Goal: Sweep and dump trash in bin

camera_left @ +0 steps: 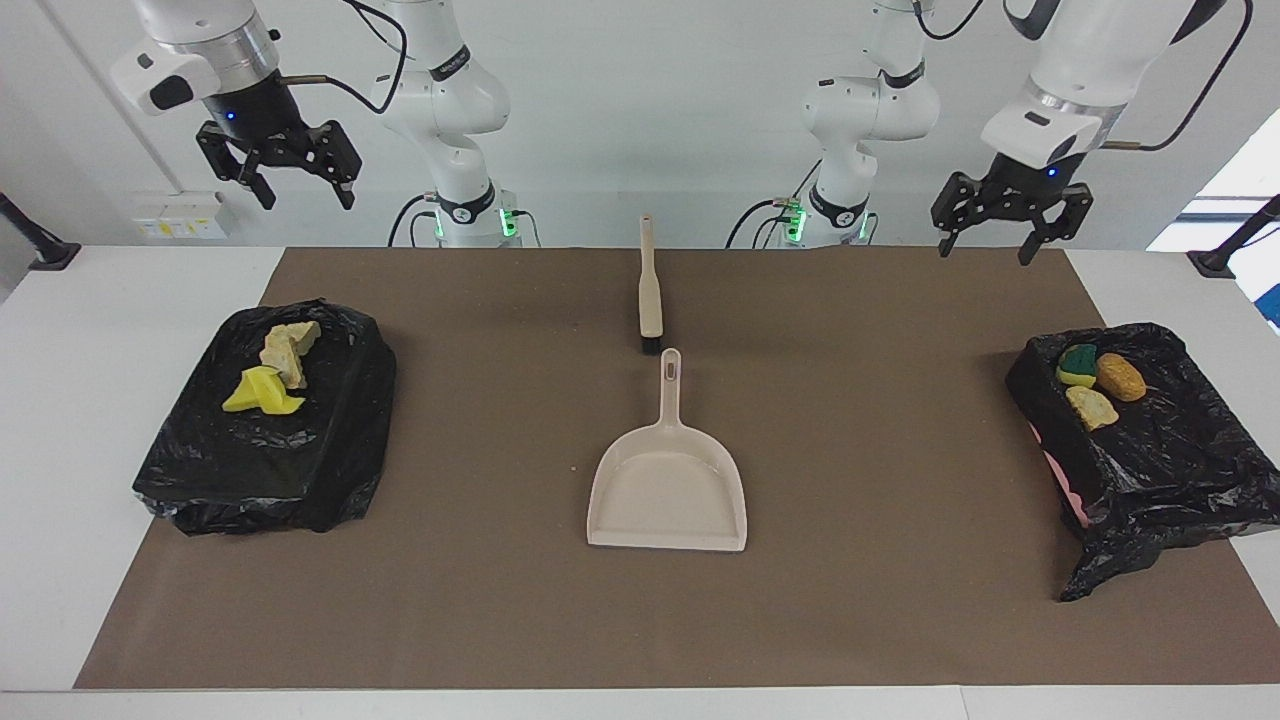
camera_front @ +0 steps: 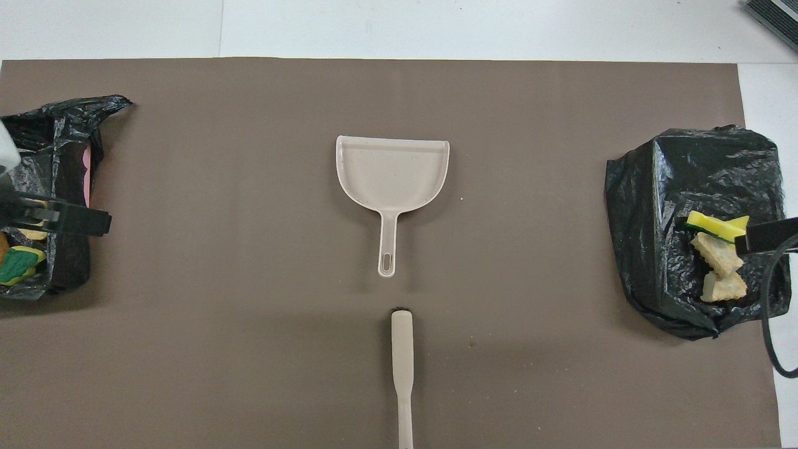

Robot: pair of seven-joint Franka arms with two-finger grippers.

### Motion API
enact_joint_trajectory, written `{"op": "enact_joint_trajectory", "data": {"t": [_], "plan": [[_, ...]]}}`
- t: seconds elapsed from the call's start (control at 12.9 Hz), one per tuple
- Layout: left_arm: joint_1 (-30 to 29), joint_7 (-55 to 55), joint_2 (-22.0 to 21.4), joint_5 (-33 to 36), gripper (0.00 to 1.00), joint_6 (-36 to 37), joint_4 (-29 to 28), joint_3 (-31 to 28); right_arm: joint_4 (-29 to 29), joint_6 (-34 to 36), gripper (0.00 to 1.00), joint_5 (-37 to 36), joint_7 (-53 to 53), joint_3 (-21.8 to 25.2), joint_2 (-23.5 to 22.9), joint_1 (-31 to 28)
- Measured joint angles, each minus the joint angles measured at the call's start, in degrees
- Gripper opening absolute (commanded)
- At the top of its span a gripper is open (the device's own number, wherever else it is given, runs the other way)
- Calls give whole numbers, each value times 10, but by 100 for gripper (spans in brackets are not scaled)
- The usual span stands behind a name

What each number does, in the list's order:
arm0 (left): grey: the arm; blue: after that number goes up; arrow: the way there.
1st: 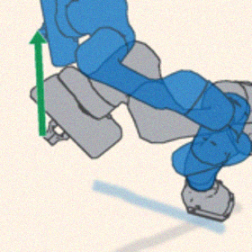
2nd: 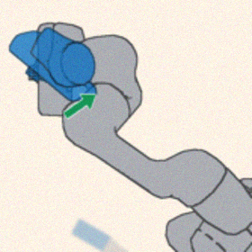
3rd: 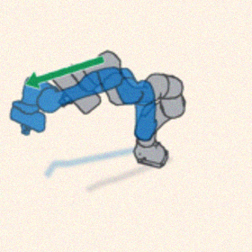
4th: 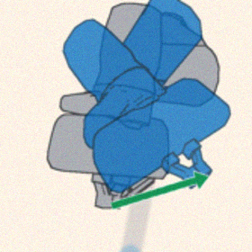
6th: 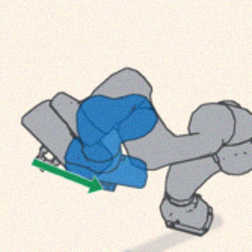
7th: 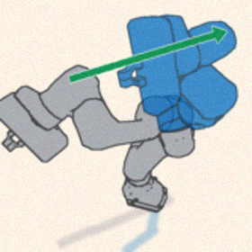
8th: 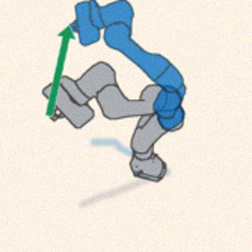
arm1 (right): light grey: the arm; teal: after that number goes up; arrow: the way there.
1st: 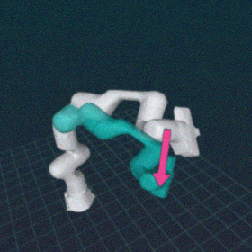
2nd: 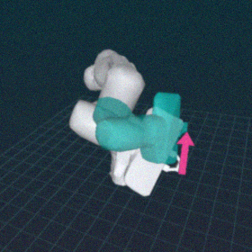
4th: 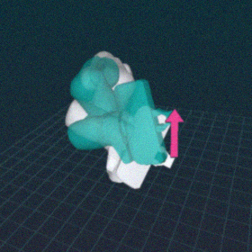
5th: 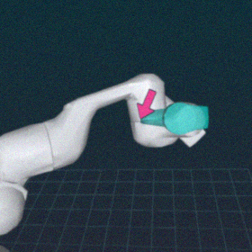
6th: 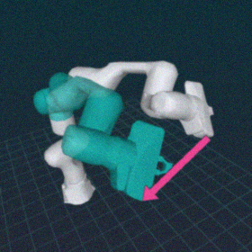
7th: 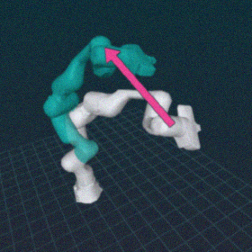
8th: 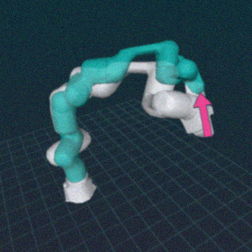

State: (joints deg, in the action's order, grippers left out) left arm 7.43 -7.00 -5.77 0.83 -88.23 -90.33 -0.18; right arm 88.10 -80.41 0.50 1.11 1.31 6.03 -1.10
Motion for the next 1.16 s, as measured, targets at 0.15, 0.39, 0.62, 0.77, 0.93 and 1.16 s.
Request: {"op": "enact_joint_trajectory", "data": {"t": [0.15, 0.39, 0.62, 0.77, 0.93, 1.16], "plan": [[-5, -7, 7, 0, 100, 25, 28, -1, 0, 0, 100, 0, 0, 0, 0, 5], [-12, -11, 20, 0, 100, 37, 56, -2, 0, 0, 100, 0, 0, 4, 0, 10], [-12, -11, 19, 0, 100, 40, 58, -2, 0, 0, 100, -1, 0, 16, 0, 32], [-12, -11, 19, -1, 100, 44, 58, -2, 0, 0, 100, -1, 0, 42, 1, 59], [-12, -10, 19, -1, 100, 49, 58, -3, 0, 0, 100, -1, 0, 52, 1, 63], [-13, -4, 18, -1, 100, 51, 58, -3, -1, 0, 100, -1, 0, 55, 2, 64]]}}
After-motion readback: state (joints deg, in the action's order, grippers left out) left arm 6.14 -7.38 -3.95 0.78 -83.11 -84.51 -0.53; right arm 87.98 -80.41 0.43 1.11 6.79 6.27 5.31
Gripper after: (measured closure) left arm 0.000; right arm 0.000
